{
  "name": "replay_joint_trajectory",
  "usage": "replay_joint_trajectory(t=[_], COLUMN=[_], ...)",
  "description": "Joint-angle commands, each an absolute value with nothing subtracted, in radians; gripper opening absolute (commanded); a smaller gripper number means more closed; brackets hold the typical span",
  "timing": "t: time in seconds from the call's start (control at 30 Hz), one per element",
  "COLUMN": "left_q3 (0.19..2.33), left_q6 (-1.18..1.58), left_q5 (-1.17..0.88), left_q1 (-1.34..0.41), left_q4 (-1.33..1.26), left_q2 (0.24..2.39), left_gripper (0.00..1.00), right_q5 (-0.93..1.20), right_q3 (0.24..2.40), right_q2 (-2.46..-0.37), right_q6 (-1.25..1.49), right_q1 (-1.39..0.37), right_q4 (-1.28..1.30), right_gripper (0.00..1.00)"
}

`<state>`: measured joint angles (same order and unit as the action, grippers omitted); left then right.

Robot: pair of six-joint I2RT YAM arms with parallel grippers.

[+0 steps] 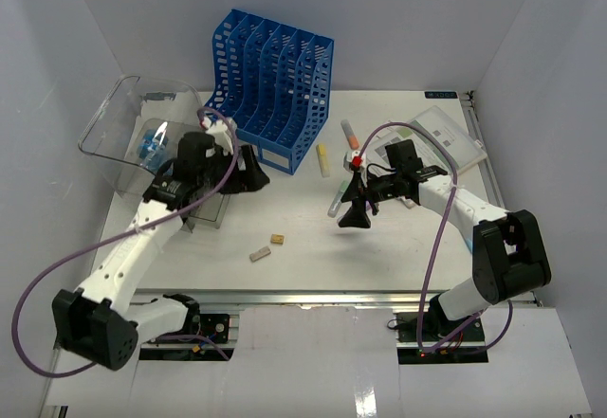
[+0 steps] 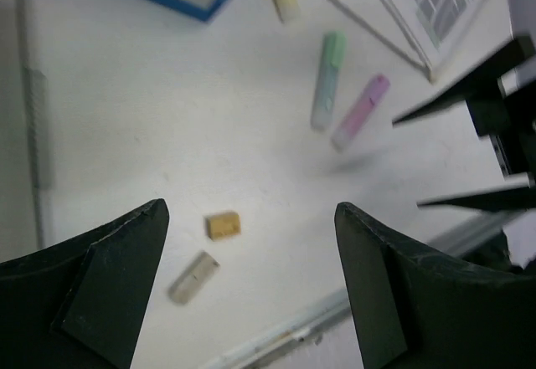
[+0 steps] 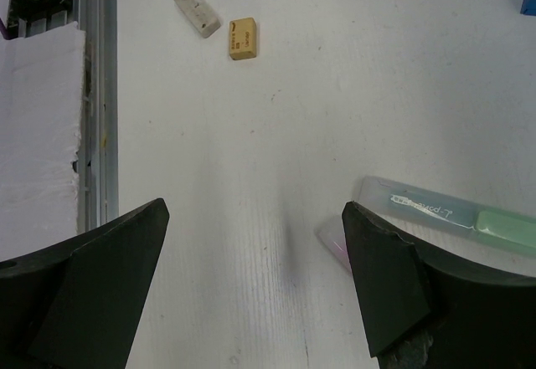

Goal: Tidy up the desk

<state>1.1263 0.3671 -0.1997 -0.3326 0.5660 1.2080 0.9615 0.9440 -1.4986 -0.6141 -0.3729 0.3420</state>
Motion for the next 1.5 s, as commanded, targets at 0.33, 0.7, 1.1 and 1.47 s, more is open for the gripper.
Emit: replay_joint_trajectory(t=[0.33,0.7,1.1,1.47], left_q3=[0.707,0.741,0.806,0.865], left_q6=[0.73,0.732,0.718,0.696], left_q5=[0.03,0.253,0.273,0.34], left_q1=[-0.706,-0.792,-0.836,-0.869], left_q4=[0.447,0.436,0.413,0.439], left_q2=[1.09,1.295,1.481,1.616], left_gripper=[0.91,0.89,0.76,0.59], right_q5=[0.925,0.924,0.925,0.93], right_q3=[0.971,0.971,0.972,0.973], right_q2=[-1.485,-1.478,-1.474,-1.469], right_q6=[-0.643,-0.647,-0.65,-0.652], right_q1=[-0.355,-0.339,-0.336,-0.336], right_q4=[0.357,0.358,0.363,0.365], right_gripper=[0.91,0.91,0.92,0.92])
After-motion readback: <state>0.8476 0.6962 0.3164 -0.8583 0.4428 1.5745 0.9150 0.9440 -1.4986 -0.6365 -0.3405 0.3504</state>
